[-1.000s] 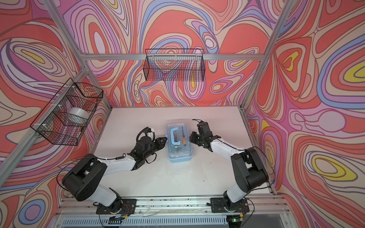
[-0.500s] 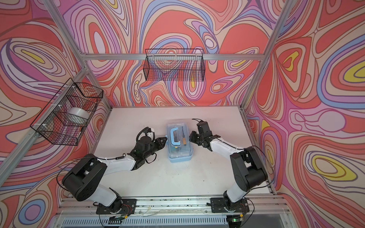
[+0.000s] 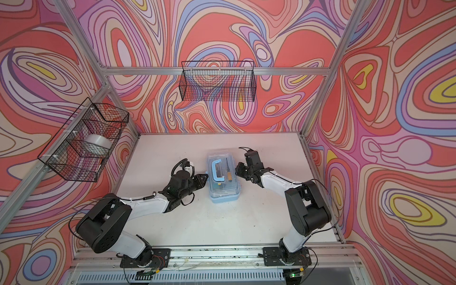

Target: Pack the tool kit

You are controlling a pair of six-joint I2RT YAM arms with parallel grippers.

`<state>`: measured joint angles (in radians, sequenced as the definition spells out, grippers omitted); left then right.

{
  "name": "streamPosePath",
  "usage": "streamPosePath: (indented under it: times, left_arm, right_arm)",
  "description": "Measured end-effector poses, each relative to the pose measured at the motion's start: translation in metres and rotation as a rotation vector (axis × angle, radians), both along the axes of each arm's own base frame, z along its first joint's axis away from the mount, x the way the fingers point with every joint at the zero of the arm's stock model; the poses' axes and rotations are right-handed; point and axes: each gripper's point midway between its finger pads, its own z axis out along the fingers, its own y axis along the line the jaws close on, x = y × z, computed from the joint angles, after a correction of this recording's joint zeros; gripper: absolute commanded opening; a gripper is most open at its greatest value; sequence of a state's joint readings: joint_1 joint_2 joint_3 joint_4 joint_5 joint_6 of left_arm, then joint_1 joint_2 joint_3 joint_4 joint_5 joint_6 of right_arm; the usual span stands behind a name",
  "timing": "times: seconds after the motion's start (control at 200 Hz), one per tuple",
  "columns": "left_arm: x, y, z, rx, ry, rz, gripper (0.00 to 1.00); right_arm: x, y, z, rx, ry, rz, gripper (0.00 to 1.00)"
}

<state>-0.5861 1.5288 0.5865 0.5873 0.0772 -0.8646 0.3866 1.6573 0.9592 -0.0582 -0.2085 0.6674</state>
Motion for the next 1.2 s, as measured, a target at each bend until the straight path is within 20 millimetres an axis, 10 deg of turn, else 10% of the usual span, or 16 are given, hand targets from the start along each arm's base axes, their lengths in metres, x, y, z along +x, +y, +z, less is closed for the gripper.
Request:
streamPosePath:
  times: [1.202]
  left_arm:
    - [0.014,0.004,-0.016,-0.121,-0.015,0.066,0.35]
  right_arm:
    - [0.006,0.002,-0.003,0.057,-0.004,-0.033,0.24]
